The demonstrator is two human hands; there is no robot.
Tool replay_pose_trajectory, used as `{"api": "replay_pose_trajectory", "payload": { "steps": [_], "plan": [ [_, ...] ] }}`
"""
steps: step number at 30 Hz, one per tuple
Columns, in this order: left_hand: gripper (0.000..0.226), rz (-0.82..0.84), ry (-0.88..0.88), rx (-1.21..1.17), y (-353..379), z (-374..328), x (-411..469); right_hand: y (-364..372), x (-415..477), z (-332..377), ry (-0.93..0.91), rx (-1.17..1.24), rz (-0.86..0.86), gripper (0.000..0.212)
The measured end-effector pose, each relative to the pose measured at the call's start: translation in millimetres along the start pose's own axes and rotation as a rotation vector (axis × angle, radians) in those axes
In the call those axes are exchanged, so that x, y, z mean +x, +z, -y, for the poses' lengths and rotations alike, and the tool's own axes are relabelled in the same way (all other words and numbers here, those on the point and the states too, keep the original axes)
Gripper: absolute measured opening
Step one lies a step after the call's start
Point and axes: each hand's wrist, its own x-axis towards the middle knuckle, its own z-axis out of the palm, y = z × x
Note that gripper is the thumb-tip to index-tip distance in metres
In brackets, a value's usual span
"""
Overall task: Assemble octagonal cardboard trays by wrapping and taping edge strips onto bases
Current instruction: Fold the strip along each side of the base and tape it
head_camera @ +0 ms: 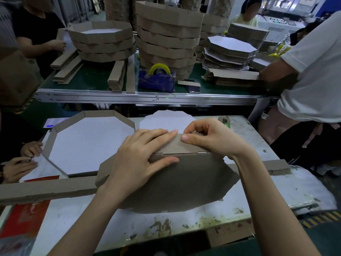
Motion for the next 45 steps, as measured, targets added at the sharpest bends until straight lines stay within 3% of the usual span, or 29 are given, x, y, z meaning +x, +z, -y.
{"api": "replay_pose_trajectory", "payload": {
  "steps": [6, 9, 14, 19, 25, 37, 43, 45],
  "plan": [
    [0.05, 0.037, -0.024, -0.021, 0, -2, 3, 1, -3, -4, 0.053, -0.038, -0.02, 0.025],
    [0.047, 0.047, -0.019, -0.034, 0, -6, 5, -2, -7, -4, 0.037, -0.097, 0.003, 0.021],
    [0.037, 0.07, 0.128, 0.042, 1, -14, 6, -7, -14, -7, 0.05, -0.052, 0.055, 0.017],
    [0.034, 0.078, 0.093, -0.009, -2, -14, 8, -23, -19, -6, 0.17, -0.07, 0.082, 0.043],
    [0.037, 0.054, 0.095, 0.003, 0, -15, 7, -19, -20, -13, 0.16, 0.053, 0.022, 0.047],
    [0.029, 0.007, 0.101, -0.022, 1, -19, 3, -22, -28, -14, 0.123, 0.075, 0.035, 0.046],
    [0.031, 0.157, 0.169, 0.041, -1, -18, 20, -25, -26, -16, 0.171, 0.054, 0.092, 0.046],
    [0.033, 0.195, 0.141, -0.008, -1, -15, 27, -25, -20, -22, 0.154, 0.105, 0.039, 0.038]
  ]
}}
